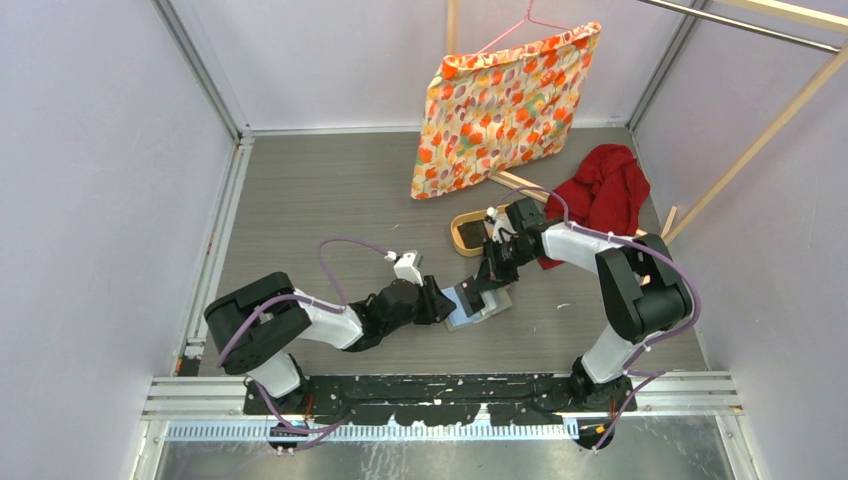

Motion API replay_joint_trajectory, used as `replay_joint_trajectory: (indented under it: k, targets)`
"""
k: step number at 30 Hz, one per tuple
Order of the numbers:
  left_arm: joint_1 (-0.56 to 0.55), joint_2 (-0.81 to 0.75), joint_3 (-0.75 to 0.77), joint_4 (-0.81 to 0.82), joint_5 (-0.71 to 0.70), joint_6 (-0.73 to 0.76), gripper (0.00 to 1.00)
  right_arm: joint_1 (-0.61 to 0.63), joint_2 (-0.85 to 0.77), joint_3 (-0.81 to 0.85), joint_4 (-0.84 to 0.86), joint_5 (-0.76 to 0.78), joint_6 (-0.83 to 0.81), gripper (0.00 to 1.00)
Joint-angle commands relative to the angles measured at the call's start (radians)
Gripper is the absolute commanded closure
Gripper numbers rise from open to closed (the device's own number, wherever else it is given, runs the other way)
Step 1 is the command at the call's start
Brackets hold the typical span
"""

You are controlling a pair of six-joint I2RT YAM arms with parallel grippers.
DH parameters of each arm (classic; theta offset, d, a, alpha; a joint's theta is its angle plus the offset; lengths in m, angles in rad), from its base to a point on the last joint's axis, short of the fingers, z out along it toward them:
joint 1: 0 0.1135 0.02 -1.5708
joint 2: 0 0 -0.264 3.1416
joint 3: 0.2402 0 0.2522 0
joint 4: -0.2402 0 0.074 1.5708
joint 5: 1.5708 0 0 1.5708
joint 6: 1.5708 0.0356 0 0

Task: Put the credit cards into the card holder
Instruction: Insert the credit card into the card holder.

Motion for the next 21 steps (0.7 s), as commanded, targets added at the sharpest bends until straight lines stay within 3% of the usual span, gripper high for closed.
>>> replay_joint_trajectory:
  k: [1, 16, 21]
  targets:
    - [0.001, -0.002, -0.016, 0.047, 0.008, 0.002, 0.59, 0.021, 0.022, -0.010, 0.026, 0.015, 0.003, 0.95]
    - [0.005, -0.047, -0.033, 0.029, 0.004, 0.011, 0.58, 0.044, 0.038, 0.036, -0.056, 0.021, -0.096, 0.94]
    - [0.011, -0.077, -0.050, 0.014, -0.005, 0.010, 0.58, 0.044, 0.039, 0.039, -0.064, 0.026, -0.110, 0.87]
